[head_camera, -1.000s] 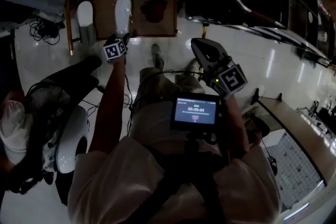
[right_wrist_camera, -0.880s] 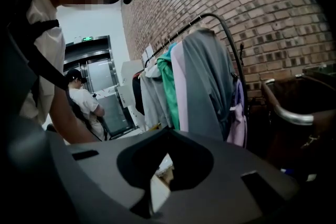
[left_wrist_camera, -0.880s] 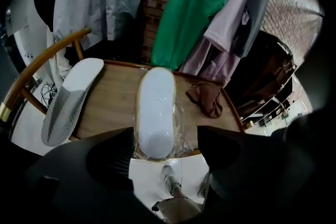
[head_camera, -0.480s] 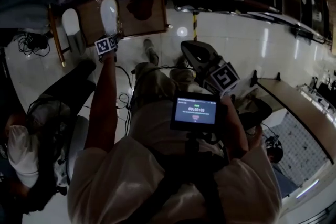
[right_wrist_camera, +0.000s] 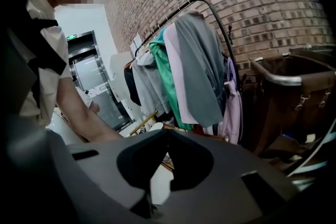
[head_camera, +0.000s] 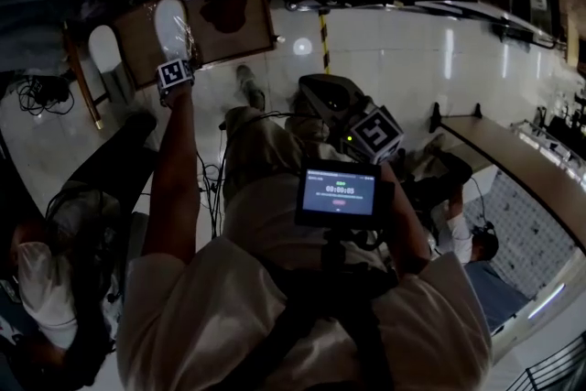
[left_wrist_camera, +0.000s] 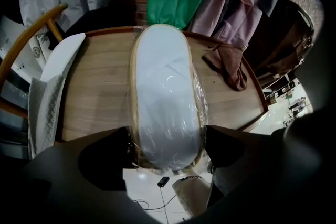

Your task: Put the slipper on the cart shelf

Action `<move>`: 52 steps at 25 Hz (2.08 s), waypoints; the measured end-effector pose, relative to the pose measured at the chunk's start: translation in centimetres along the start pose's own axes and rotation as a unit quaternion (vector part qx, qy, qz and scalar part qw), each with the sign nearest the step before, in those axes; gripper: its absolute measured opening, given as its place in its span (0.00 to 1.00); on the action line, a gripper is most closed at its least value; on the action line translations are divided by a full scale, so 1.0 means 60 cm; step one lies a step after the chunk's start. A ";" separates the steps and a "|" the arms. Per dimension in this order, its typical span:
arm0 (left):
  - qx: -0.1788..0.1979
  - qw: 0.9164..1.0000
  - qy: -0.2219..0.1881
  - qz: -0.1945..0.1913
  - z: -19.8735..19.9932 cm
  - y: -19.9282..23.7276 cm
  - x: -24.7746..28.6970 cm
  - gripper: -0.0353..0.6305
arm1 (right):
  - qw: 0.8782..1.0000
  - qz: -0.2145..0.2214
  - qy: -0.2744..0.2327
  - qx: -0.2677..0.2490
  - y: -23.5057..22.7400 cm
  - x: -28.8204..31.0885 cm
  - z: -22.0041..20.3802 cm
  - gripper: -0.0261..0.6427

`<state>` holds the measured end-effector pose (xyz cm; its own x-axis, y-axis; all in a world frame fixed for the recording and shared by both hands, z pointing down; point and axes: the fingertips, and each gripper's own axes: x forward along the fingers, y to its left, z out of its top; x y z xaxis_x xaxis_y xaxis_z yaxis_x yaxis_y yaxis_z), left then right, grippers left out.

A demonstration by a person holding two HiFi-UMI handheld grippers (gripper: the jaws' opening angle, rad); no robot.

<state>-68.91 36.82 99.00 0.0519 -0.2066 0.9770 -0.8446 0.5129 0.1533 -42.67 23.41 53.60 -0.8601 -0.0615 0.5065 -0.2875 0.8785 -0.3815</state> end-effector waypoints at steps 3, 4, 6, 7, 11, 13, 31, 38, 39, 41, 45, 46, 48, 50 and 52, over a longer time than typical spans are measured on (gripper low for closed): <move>0.006 1.000 0.013 -0.008 0.003 0.002 -0.008 0.62 | 1.000 -0.005 -0.004 0.004 0.002 -0.010 -0.009 0.05; -0.008 0.999 0.034 -0.018 -0.011 0.003 -0.011 0.62 | 1.000 -0.006 -0.006 0.005 0.004 -0.014 -0.011 0.05; -0.036 0.998 0.039 -0.046 -0.018 0.007 -0.011 0.62 | 1.000 -0.007 -0.008 0.007 0.011 -0.021 -0.010 0.05; -0.050 0.996 0.025 -0.063 -0.011 0.008 -0.013 0.62 | 1.000 -0.007 -0.010 0.009 0.014 -0.023 -0.007 0.05; -0.122 0.985 -0.018 -0.121 0.004 0.001 -0.053 0.61 | 1.000 0.006 -0.020 0.016 0.021 -0.023 -0.001 0.05; -0.168 0.973 -0.025 -0.158 -0.001 -0.005 -0.073 0.61 | 0.999 0.015 -0.030 0.025 0.016 -0.017 -0.005 0.05; -0.355 0.855 -0.099 -0.366 -0.013 -0.098 -0.233 0.59 | 0.973 0.113 0.055 0.192 0.018 0.176 -0.097 0.14; -0.377 0.824 -0.083 -0.414 -0.037 -0.179 -0.250 0.59 | 0.892 0.125 0.168 0.401 0.005 0.413 -0.260 0.53; -0.371 0.827 -0.079 -0.415 -0.039 -0.196 -0.254 0.59 | 0.872 0.125 0.175 0.440 0.000 0.441 -0.278 0.56; -0.360 0.831 -0.074 -0.419 -0.042 -0.220 -0.260 0.59 | 0.848 0.121 0.204 0.474 -0.001 0.484 -0.316 0.57; -0.319 0.859 -0.102 -0.387 -0.040 -0.220 -0.277 0.41 | 0.854 0.116 0.248 0.442 0.015 0.504 -0.346 0.33; -0.308 0.865 -0.111 -0.381 -0.037 -0.218 -0.284 0.41 | 0.856 0.121 0.241 0.441 0.018 0.501 -0.338 0.27; -0.284 0.874 -0.122 -0.376 -0.038 -0.221 -0.303 0.41 | 0.857 0.137 0.220 0.446 0.028 0.490 -0.315 0.22; -0.265 0.877 -0.133 -0.379 -0.044 -0.230 -0.325 0.41 | 0.860 0.156 0.199 0.443 0.040 0.472 -0.289 0.19; -0.245 0.877 -0.145 -0.386 -0.048 -0.248 -0.352 0.41 | 0.866 0.174 0.178 0.433 0.043 0.443 -0.257 0.17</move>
<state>-55.89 35.96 76.54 0.3106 -0.8170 0.4858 -0.2830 0.4084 0.8678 -59.75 31.33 78.00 -0.8175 0.4219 0.3920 -0.3781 0.1202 -0.9179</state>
